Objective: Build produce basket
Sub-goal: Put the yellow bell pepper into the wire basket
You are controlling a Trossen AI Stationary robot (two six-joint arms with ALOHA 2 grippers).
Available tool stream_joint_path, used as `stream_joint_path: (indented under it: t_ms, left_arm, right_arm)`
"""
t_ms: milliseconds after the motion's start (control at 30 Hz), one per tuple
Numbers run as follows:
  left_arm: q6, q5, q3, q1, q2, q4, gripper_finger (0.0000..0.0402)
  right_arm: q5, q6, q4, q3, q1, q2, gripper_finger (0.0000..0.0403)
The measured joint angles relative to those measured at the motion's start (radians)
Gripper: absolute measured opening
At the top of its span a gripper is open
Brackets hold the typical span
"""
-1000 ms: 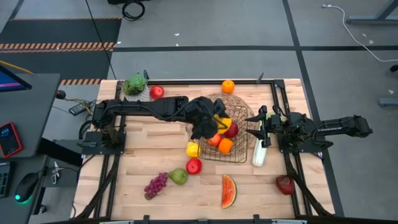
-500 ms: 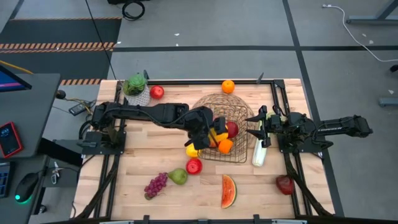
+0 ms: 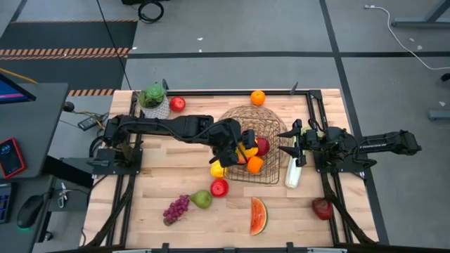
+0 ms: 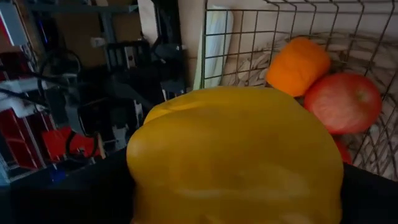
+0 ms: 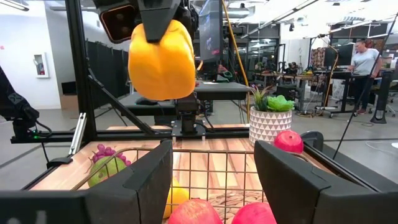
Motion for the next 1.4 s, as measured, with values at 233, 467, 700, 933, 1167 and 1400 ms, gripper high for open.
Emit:
stream_joint_path:
  t_ms: [233, 467, 700, 933, 1167, 1400]
  left_arm:
    - [-0.116, 0.001, 0.0, 0.0, 0.0, -0.001, 0.0353]
    - [-0.174, 0.0, 0.0, 0.0, 0.0, -0.001, 0.0353]
    - [-0.317, 0.0, 0.0, 0.012, 0.0, -0.001, 0.0353]
    - [-0.562, 0.001, 0.0, 0.046, 0.0, -0.001, 0.0353]
    - [-1.029, 0.0, 0.0, 0.103, 0.0, 0.0, 0.0353]
    - [-1.463, 0.0, 0.0, 0.156, 0.0, -0.002, 0.0353]
  right_arm:
    - [0.0, 0.0, 0.0, 0.0, 0.0, 0.0, 0.0231]
    - [0.0, 0.0, 0.0, 0.0, 0.0, 0.0, 0.0231]
    - [0.0, 0.0, 0.0, 0.0, 0.0, 0.0, 0.0231]
    - [0.0, 0.0, 0.0, 0.0, 0.0, 0.0, 0.0231]
    - [0.0, 0.0, 0.0, 0.0, 0.0, 0.0, 0.0231]
    - [0.0, 0.0, 0.0, 0.0, 0.0, 0.0, 0.0231]
